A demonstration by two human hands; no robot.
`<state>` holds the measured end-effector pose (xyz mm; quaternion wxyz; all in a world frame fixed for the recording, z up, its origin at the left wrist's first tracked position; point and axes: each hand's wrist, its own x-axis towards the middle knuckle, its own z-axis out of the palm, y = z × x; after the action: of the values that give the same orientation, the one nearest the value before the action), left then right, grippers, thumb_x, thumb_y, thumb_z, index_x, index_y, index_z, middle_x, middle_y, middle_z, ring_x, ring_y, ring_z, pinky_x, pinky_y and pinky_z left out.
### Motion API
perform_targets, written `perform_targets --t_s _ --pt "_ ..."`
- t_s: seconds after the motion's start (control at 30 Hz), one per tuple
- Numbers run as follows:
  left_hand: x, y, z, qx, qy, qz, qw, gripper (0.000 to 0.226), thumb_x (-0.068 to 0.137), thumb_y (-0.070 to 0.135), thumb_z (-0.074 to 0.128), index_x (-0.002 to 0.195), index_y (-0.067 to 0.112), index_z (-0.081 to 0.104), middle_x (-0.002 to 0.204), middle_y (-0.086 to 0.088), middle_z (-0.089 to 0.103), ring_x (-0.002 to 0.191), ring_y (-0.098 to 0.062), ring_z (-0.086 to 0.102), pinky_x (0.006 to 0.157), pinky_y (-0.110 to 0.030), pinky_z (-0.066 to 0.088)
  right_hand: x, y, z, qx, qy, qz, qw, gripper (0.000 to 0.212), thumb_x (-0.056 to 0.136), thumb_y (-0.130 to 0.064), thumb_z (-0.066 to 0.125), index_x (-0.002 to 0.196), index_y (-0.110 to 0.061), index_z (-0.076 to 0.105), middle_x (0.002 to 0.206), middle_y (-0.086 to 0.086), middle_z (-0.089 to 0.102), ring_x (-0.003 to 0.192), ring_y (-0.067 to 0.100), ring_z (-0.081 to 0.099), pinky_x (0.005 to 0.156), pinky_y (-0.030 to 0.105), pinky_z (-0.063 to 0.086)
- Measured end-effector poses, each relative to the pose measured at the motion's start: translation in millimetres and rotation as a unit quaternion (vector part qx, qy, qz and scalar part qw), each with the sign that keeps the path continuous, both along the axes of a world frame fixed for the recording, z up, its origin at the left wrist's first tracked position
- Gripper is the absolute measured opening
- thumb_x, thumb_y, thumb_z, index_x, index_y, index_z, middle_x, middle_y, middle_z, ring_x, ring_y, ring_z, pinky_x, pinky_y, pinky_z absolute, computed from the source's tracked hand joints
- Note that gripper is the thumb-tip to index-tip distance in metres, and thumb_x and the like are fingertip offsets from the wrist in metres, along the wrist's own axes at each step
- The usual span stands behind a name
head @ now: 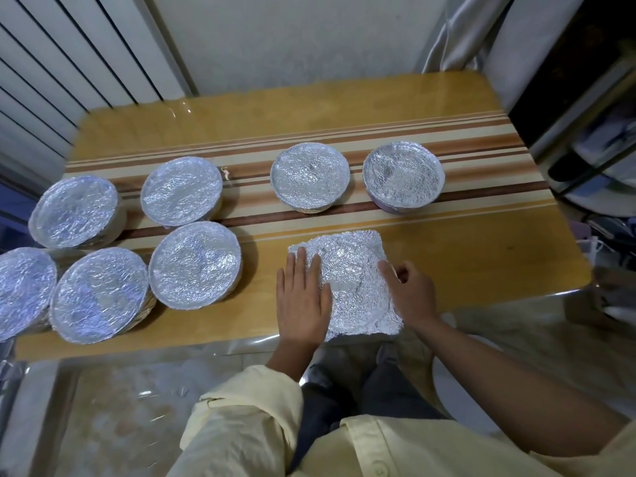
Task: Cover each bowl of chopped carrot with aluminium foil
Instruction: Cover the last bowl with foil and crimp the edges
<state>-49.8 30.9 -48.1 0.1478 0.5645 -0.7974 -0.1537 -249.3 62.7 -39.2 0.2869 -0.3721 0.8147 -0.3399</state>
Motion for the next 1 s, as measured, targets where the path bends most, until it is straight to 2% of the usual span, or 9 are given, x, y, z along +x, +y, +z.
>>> perform_targets --t_s 0.1,0.3,0.47,0.53,0.6,0.67,0.73,0.87,1.0 --pt "1 -3 3 0.0 0.002 -0.003 1.0 0.057 0.101 0.038 0.027 0.15 0.014 0.042 0.163 -0.011 0.025 0.153 -0.028 0.015 0.124 -0.043 0.005 -3 2 -2 -0.008 0.002 0.019 1.0 0.036 0.09 -0.048 0.058 0.072 -0.017 0.053 0.06 -0.003 0.055 0.055 0.015 0.049 0.055 0.032 0.038" --pt "3 -2 4 0.004 0.001 0.006 1.0 0.061 0.098 0.038 0.03 0.148 0.007 0.042 0.162 -0.013 0.028 0.152 -0.029 0.019 0.124 -0.045 0.009 -1 3 -4 -0.009 0.015 0.039 0.999 0.037 0.089 -0.045 0.059 0.074 -0.012 0.052 0.06 0.001 0.053 0.054 0.015 0.046 0.054 0.034 0.039" --pt "3 -3 13 -0.026 0.003 0.012 1.0 0.061 0.097 0.038 0.032 0.148 0.005 0.041 0.161 -0.015 0.029 0.152 -0.031 0.021 0.123 -0.047 0.007 -1 2 5 -0.005 0.025 0.027 0.999 0.034 0.09 -0.046 0.057 0.078 -0.014 0.053 0.064 -0.002 0.057 0.059 0.017 0.053 0.053 0.029 0.036" --pt "0 -5 20 -0.045 0.002 0.012 0.999 0.06 0.098 0.038 0.031 0.147 0.005 0.044 0.161 -0.015 0.03 0.151 -0.032 0.023 0.123 -0.048 0.007 -1 -2 12 -0.043 0.055 0.006 0.998 0.032 0.092 -0.047 0.051 0.088 -0.015 0.054 0.079 -0.002 0.06 0.073 0.02 0.057 0.061 0.027 0.036" --pt "-4 -8 26 -0.065 -0.003 0.004 0.998 0.059 0.099 0.036 0.03 0.146 0.005 0.045 0.161 -0.015 0.031 0.151 -0.032 0.024 0.123 -0.048 0.008 -2 -8 19 -0.121 0.135 0.022 0.983 0.04 0.093 -0.044 0.042 0.106 -0.009 0.055 0.104 0.006 0.059 0.095 0.025 0.055 0.078 0.028 0.037" --pt "-10 -9 31 -0.08 -0.006 -0.011 0.997 0.057 0.1 0.032 0.029 0.147 0.004 0.044 0.16 -0.016 0.031 0.151 -0.032 0.024 0.123 -0.049 0.009 -1 -17 26 -0.169 0.199 0.085 0.961 0.045 0.096 -0.036 0.037 0.125 -0.004 0.051 0.133 0.012 0.05 0.12 0.027 0.047 0.095 0.034 0.033" --pt "-18 -7 32 -0.085 -0.015 -0.028 0.996 0.057 0.1 0.029 0.029 0.15 0.005 0.041 0.161 -0.016 0.03 0.151 -0.032 0.022 0.122 -0.051 0.012 7 -21 31 -0.182 0.23 0.164 0.942 0.047 0.099 -0.03 0.034 0.138 -0.007 0.043 0.151 0.008 0.033 0.139 0.021 0.031 0.107 0.037 0.027" --pt "-30 -6 25 -0.079 -0.044 -0.042 0.995 0.06 0.097 0.027 0.029 0.151 0.002 0.037 0.161 -0.018 0.027 0.151 -0.033 0.02 0.122 -0.052 0.011 22 -23 26 -0.127 0.264 0.29 0.911 0.054 0.1 -0.03 0.023 0.15 -0.008 0.026 0.159 0.006 0.013 0.147 0.018 0.008 0.117 0.042 0.013" --pt "-31 -9 13 -0.058 -0.072 -0.044 0.995 0.061 0.098 0.03 0.028 0.151 0.003 0.038 0.161 -0.018 0.027 0.151 -0.034 0.021 0.121 -0.052 0.008 25 -25 15 -0.039 0.309 0.333 0.89 0.059 0.102 -0.036 0.01 0.15 -0.005 0.022 0.159 0.009 0.012 0.147 0.02 0.006 0.117 0.044 0.009"
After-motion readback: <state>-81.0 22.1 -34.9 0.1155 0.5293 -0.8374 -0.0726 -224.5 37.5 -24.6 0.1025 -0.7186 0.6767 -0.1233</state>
